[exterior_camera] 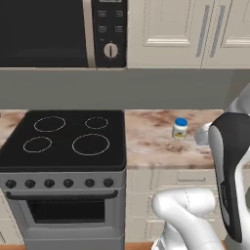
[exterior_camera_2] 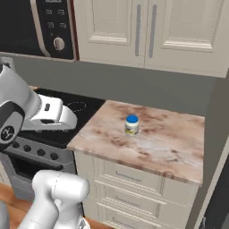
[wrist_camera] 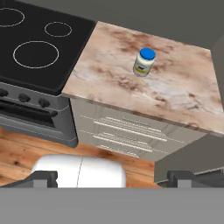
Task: Place the mayonnaise and ketchup from the counter to the top shelf of the fridge. If the existing items in the fridge are on the top shelf, move them to other shelves.
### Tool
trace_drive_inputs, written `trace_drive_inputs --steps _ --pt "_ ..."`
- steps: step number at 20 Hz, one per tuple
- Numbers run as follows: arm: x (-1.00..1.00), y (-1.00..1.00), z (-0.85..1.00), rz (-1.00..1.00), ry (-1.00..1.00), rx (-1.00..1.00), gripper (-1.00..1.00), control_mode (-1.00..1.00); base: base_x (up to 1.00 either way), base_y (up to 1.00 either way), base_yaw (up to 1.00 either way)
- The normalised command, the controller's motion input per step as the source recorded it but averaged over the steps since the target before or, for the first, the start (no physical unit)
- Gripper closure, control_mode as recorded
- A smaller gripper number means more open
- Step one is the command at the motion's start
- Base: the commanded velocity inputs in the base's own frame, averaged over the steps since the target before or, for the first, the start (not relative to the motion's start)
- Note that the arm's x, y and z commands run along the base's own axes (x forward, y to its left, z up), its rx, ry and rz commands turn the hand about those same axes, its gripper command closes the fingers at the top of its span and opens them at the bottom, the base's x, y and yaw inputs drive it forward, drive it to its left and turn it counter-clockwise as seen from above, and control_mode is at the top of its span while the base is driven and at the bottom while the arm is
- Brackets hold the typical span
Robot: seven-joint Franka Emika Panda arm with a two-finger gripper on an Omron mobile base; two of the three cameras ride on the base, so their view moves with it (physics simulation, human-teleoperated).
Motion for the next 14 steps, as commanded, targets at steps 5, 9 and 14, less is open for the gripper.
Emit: trace_drive_inputs --steps 5,9,14 --pt "0.0 0.0 0.0 0.0 0.0 0.0 -1.0 1.0 0.86 -0.16 -0.2" --pt "0.0 0.0 0.0 0.0 0.0 0.0 -1.0 1.0 0.46 -0.09 -0.17" --pt "0.11 -0.26 -0.21 -0.07 0.0 -0.01 -1.0 -1.0 0.09 -0.27 -0.1"
